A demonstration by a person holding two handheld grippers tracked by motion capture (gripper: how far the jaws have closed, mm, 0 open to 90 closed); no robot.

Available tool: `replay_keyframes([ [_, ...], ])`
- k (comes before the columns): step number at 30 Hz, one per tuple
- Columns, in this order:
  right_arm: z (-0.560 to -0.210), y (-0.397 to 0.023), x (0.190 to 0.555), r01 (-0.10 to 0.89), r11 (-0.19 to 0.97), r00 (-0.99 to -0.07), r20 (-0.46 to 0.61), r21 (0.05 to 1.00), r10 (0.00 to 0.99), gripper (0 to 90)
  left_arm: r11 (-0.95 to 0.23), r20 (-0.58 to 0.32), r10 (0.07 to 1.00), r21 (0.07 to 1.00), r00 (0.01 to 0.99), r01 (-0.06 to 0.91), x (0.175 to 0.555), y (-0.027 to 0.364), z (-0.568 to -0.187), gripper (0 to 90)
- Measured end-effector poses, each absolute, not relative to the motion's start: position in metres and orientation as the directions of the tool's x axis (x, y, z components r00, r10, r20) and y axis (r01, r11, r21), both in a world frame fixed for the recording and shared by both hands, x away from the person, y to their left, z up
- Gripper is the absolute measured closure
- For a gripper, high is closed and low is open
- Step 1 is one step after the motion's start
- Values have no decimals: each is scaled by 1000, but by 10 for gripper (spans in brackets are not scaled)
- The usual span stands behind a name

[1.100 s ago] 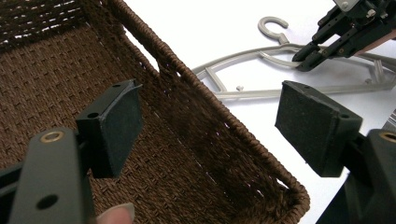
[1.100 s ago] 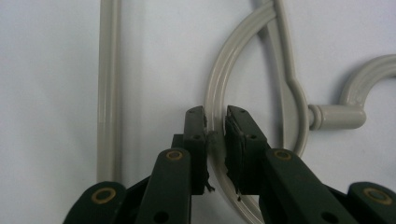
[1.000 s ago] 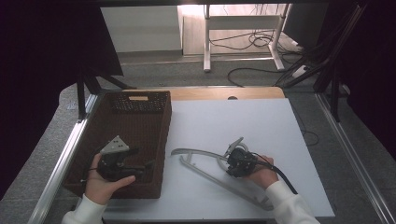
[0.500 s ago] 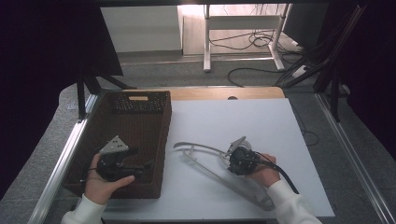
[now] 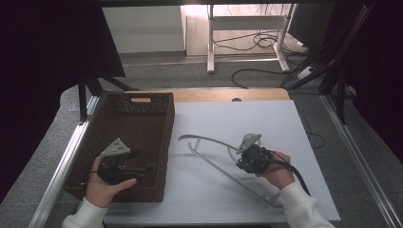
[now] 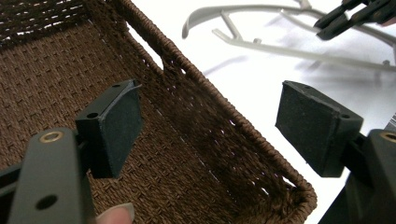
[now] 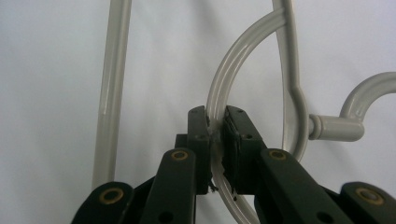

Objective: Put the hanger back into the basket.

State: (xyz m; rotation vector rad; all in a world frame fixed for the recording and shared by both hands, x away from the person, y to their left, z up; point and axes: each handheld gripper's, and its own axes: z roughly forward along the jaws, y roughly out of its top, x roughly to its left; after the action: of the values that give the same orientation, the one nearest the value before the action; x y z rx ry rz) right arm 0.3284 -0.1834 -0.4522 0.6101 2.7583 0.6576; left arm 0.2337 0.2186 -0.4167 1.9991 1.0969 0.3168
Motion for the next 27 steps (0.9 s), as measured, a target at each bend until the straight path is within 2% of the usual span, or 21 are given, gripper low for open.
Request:
replay_keyframes([
  [5, -442, -185, 326, 309, 806, -886, -154, 505, 436, 811, -280, -166, 792, 756, 588, 592, 234, 220, -417, 220],
  [9, -435, -186, 323, 264, 808, -895, -179, 526, 409, 810, -252, -209, 778, 760, 592, 599, 235, 222, -416, 221],
  [18, -417, -179, 319, 128, 833, -916, -256, 539, 307, 810, -196, -263, 747, 790, 610, 580, 239, 222, -397, 224],
  [27, -411, -174, 308, 61, 833, -932, -267, 550, 245, 810, -254, -224, 709, 804, 669, 538, 255, 201, -361, 234],
])
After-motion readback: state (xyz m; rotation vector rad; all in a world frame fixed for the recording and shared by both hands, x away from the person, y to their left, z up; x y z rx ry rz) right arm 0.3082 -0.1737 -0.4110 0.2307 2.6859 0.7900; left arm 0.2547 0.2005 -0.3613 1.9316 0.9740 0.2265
